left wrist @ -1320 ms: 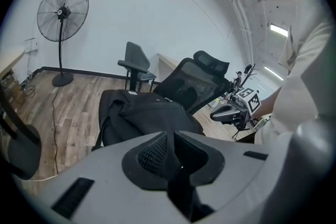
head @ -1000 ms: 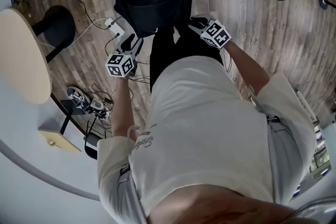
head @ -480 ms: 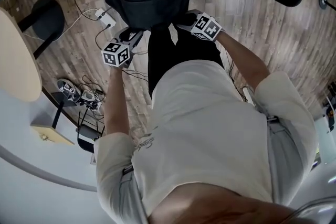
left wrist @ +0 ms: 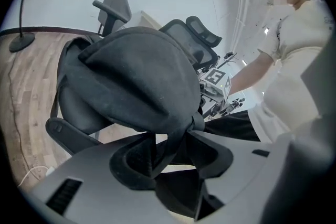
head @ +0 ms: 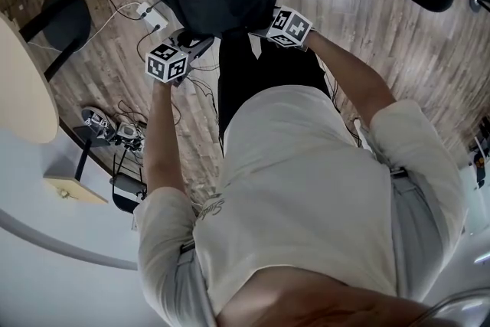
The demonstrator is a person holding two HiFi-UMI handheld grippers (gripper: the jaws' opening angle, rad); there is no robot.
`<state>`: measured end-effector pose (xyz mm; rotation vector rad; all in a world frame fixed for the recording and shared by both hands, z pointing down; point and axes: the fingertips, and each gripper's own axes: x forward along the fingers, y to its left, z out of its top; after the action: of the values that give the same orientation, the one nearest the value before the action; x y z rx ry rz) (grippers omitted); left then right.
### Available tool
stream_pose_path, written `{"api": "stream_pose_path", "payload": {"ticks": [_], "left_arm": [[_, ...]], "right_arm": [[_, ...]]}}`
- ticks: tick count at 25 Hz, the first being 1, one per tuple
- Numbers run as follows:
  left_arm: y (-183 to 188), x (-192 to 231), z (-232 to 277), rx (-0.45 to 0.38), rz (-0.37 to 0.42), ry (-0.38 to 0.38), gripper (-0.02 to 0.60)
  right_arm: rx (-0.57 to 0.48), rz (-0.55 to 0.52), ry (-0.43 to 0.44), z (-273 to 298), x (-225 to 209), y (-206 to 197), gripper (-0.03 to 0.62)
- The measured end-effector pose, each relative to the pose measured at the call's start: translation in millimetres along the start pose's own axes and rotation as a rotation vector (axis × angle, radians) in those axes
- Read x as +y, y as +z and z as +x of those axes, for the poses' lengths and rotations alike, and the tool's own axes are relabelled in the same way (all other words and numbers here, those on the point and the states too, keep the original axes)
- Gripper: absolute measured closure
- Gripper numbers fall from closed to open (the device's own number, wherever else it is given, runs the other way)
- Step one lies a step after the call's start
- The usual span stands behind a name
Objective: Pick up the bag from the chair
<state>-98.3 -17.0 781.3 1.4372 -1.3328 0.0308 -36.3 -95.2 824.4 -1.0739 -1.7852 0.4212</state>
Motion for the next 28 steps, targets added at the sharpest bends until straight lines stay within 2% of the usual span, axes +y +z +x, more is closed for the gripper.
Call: {"api": "stream_pose_path", "payload": {"ticks": [3, 7, 11, 13, 17, 20, 25, 28], "left_arm": [[3.7, -3.5, 6.9, 0.027, 0.022, -0.031, 0.405], [14.1, -15.0, 6.3, 0.030, 0.037, -0.077, 0.453], [40.3, -24.5, -9.4, -0.041, 0.028, -0.093, 0.480], [57.4, -29.6, -19.0, -0.077, 0.050, -0.094, 0.499], [86.0, -33.6, -32.1, -0.109, 0.117, -0.088, 0.508], [102.9, -34.9, -44.9, -0.125, 0.144, -0.112, 0.525], [135.5, -37.5, -65.6, -0.147, 0.195, -0.184, 0.532], [156.8, -38.5, -74.0, -0.184, 0.211, -0.231, 0.532]], "right_arm": [[-0.018, 0.035, 0.022, -3.5, 3.7, 5.7, 0.525], [-0.063, 0.019, 0.060, -19.4, 15.2, 22.2, 0.533], [-0.154, -0.048, 0.019, -41.8, 19.7, 54.5, 0.542], [-0.187, -0.064, -0.005, -52.7, 17.6, 73.1, 0.543], [-0.187, -0.125, -0.057, -70.4, 10.8, 96.9, 0.557], [-0.178, -0.158, -0.083, -80.9, 10.9, 113.6, 0.562], [-0.193, -0.106, -0.129, -99.4, 7.1, 148.6, 0.563], [-0.245, -0.040, -0.148, -113.7, 5.3, 171.6, 0.562]]}}
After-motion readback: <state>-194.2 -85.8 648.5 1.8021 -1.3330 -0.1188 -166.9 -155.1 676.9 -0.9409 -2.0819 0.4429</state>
